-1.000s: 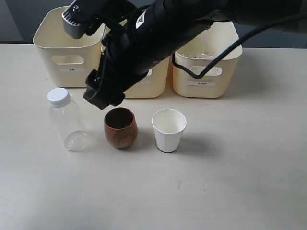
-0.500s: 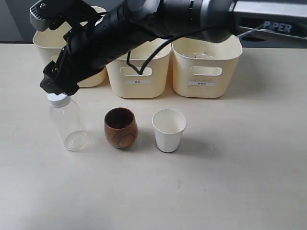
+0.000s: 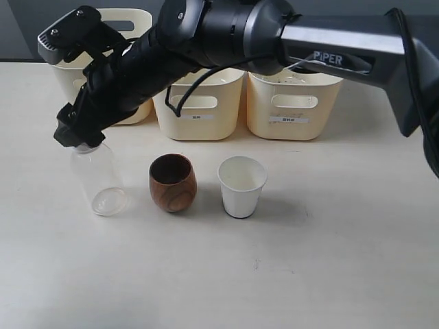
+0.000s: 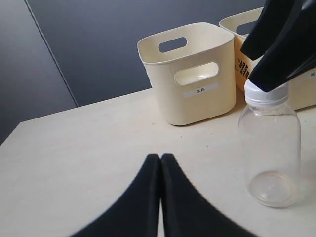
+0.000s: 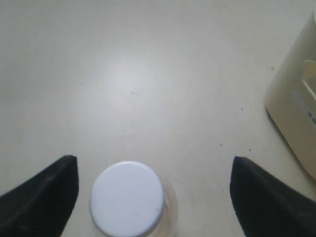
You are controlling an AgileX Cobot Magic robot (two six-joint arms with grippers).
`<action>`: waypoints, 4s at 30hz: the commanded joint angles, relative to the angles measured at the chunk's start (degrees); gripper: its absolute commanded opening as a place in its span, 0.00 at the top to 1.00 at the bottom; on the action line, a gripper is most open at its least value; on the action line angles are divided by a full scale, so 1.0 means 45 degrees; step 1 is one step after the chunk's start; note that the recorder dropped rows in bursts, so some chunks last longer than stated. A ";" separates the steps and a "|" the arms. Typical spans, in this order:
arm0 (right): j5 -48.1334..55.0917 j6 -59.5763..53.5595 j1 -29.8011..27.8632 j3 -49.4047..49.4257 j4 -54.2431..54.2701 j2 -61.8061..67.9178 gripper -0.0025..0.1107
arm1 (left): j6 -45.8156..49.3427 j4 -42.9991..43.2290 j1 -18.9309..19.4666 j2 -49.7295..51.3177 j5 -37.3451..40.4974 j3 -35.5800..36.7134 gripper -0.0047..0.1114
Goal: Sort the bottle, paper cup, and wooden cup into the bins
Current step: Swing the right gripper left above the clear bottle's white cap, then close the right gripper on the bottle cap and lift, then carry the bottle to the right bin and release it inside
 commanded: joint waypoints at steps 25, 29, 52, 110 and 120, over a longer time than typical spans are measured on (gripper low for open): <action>0.0152 -0.0066 -0.0009 -0.0112 0.0156 0.0456 0.28 | -0.0024 0.0038 0.0040 -0.0063 -0.0081 0.0016 0.96; 0.0124 -0.0098 -0.0009 -0.0112 0.0156 0.0456 0.28 | -0.0024 0.0038 0.0040 -0.0063 -0.0081 0.0016 0.96; 0.0723 -0.0451 -0.0009 -0.0112 0.0430 0.0456 0.98 | -0.0024 0.0038 0.0040 -0.0063 -0.0081 0.0016 0.96; -0.5643 1.1539 -0.4221 0.7092 -1.3169 -0.8852 0.98 | -0.0024 0.0038 0.0040 -0.0063 -0.0083 0.0016 0.96; -0.7138 1.1701 -0.5874 0.7297 -1.1929 -0.7259 0.98 | -0.0024 0.0038 0.0040 -0.0063 -0.0083 0.0016 0.96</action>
